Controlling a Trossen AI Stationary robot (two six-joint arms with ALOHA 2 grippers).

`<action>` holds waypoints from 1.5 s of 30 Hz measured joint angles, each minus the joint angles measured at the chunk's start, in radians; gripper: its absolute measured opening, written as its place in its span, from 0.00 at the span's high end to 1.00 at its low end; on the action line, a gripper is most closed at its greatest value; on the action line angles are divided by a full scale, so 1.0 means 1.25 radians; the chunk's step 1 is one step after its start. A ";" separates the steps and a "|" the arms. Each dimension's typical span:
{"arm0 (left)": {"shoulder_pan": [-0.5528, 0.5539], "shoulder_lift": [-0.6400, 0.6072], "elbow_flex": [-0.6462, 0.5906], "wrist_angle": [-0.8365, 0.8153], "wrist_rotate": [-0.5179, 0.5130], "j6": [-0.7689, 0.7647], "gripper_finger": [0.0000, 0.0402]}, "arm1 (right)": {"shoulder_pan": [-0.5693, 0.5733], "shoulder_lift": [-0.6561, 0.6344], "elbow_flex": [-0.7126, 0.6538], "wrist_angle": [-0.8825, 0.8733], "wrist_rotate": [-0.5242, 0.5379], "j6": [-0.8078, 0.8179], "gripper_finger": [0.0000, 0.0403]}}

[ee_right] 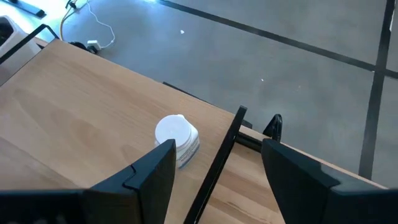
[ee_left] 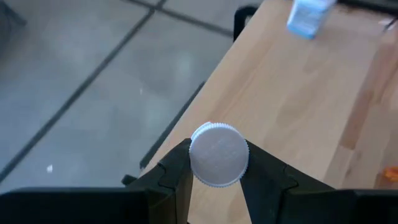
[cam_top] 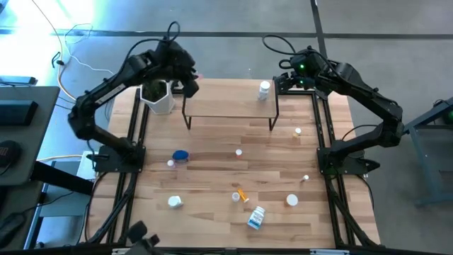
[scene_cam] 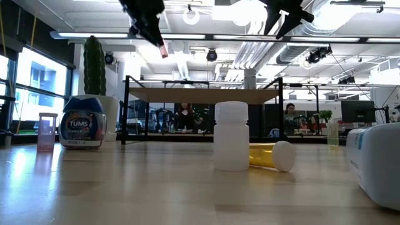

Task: Pick and place medicine bottles onto shelf by color
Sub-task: Put the bottom small pink pill bottle on the shelf

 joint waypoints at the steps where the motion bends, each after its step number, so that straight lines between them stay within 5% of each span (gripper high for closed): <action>1: 0.003 0.017 0.014 -0.011 0.000 0.000 0.74 | 0.000 0.000 0.000 0.000 0.000 -0.005 0.43; 19: 0.007 0.205 0.077 -0.136 -0.003 -0.031 0.74 | 0.000 0.000 0.000 0.000 0.001 -0.064 0.43; 45: 0.013 0.231 0.077 -0.212 -0.006 -0.020 0.74 | 0.000 0.000 0.000 0.001 0.016 -0.064 0.43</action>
